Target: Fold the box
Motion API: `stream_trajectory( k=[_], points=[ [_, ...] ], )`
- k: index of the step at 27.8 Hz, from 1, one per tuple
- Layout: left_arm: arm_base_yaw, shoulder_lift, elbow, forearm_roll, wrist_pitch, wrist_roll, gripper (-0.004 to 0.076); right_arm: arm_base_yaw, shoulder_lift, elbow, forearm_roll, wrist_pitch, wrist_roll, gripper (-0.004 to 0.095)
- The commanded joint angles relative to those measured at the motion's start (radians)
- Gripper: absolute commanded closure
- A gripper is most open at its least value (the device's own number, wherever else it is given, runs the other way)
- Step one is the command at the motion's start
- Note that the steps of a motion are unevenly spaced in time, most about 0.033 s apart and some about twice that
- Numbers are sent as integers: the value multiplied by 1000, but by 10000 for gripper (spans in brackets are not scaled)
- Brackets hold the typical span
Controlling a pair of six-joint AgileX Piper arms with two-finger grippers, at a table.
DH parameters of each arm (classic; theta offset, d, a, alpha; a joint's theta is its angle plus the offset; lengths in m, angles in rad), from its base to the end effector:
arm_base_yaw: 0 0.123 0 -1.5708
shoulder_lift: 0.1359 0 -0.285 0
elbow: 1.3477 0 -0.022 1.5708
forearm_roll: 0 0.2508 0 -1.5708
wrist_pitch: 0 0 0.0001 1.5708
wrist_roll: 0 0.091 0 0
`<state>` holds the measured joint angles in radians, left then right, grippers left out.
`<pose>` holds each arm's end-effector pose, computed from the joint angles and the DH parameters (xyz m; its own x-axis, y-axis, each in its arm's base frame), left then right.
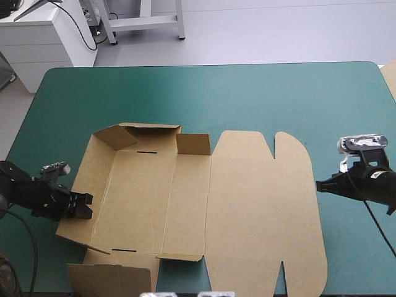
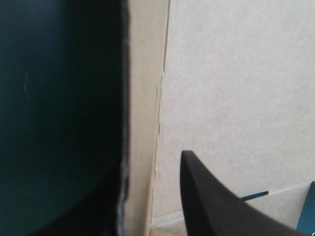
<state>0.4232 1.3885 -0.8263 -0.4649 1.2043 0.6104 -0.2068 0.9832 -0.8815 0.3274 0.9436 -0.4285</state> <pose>0.2108 0.0532 0.2301 -0.9933 -0.0298 -0.1121 0.0186 0.9127 -0.4082 0.1801 -0.0135 0.3272 -0.7753 -0.0639 -0.6283 -0.1354 0.9886 0.0665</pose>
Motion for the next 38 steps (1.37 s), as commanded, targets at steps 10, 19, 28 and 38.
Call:
stream_trajectory(
  k=[10,19,28,38],
  points=[
    [-89,-24,-97,-84,-64,228,731,-9,-15,-25,21,-32,-12,821],
    [-375,-6,-386,68,-269,216,731,-9,-15,-25,21,-15,-12,821],
    [-619,146,-682,321,-273,165,731,-9,-15,-25,21,17,-9,821],
    [-952,293,-841,960,-277,-24,731,-9,-15,-25,25,28,-2,821]
  ],
)
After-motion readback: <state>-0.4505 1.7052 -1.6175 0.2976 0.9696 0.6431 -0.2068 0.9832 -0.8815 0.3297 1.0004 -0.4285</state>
